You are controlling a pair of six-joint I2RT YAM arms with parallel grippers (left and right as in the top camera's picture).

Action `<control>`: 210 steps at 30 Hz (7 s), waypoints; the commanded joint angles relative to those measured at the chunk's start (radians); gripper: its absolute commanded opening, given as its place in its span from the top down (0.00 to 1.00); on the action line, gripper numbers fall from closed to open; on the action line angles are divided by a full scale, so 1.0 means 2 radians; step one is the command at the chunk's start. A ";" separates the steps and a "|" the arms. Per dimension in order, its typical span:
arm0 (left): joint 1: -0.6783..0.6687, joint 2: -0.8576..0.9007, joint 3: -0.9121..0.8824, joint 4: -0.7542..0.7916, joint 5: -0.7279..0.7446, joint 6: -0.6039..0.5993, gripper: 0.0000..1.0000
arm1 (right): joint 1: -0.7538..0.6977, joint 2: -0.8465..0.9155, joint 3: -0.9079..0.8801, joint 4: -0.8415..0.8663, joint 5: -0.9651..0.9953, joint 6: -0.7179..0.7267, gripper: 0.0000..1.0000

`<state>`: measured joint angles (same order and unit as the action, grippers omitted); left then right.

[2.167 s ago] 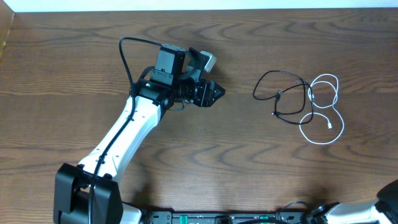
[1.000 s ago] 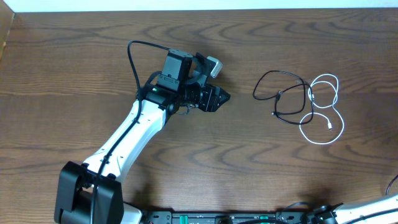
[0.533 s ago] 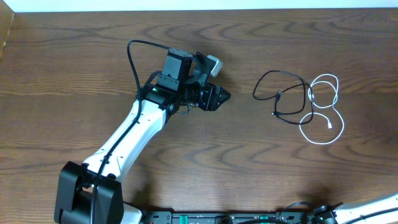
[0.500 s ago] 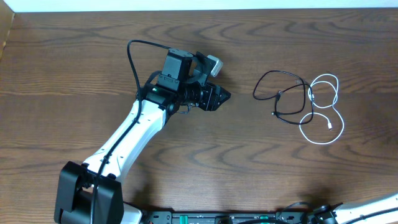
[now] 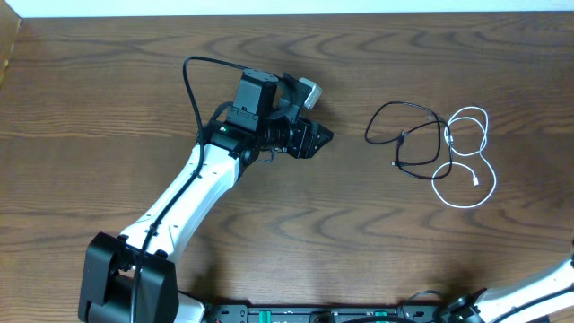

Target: Untangle cables

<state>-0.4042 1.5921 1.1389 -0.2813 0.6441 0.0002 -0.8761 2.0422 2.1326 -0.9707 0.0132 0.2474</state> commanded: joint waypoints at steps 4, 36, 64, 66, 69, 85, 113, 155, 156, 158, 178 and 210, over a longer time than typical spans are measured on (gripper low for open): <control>-0.001 0.005 -0.006 0.002 -0.005 0.002 0.41 | 0.059 -0.031 0.064 0.008 -0.029 -0.063 0.99; -0.001 0.005 -0.011 0.001 -0.005 0.004 0.41 | -0.082 -0.030 -0.150 -0.058 0.243 0.084 0.99; -0.001 0.005 -0.011 0.000 -0.005 0.017 0.41 | -0.156 -0.030 -0.171 -0.088 0.245 0.143 0.99; -0.001 0.005 -0.011 0.000 -0.005 0.018 0.41 | -0.163 -0.030 -0.174 -0.095 0.245 0.157 0.99; -0.001 0.005 -0.011 -0.001 -0.005 0.023 0.41 | -0.177 -0.030 -0.182 -0.099 0.241 0.166 0.99; -0.001 0.005 -0.011 -0.001 -0.005 0.023 0.41 | -0.193 -0.030 -0.270 -0.040 0.193 0.146 0.99; -0.001 0.005 -0.011 -0.002 -0.005 0.026 0.41 | -0.183 -0.030 -0.360 0.051 0.169 0.121 0.62; -0.001 0.021 -0.011 0.000 -0.005 0.030 0.41 | -0.162 -0.048 -0.360 0.034 0.220 0.148 0.18; -0.001 0.021 -0.011 0.000 -0.005 0.030 0.41 | -0.167 -0.048 -0.360 0.033 0.220 0.149 0.17; -0.001 0.021 -0.011 0.000 -0.005 0.030 0.41 | -0.175 -0.048 -0.360 0.031 0.219 0.149 0.17; -0.001 0.021 -0.011 0.000 -0.005 0.030 0.41 | -0.227 -0.183 -0.360 0.068 0.102 0.065 0.15; 0.062 -0.025 -0.008 0.067 -0.005 -0.038 0.32 | 0.076 -0.208 -0.361 0.089 -0.060 -0.038 0.01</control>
<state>-0.3126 1.6058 1.1225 -0.1528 0.6434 -0.0345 -0.8333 1.6825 1.4136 -0.7776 -0.1677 0.1749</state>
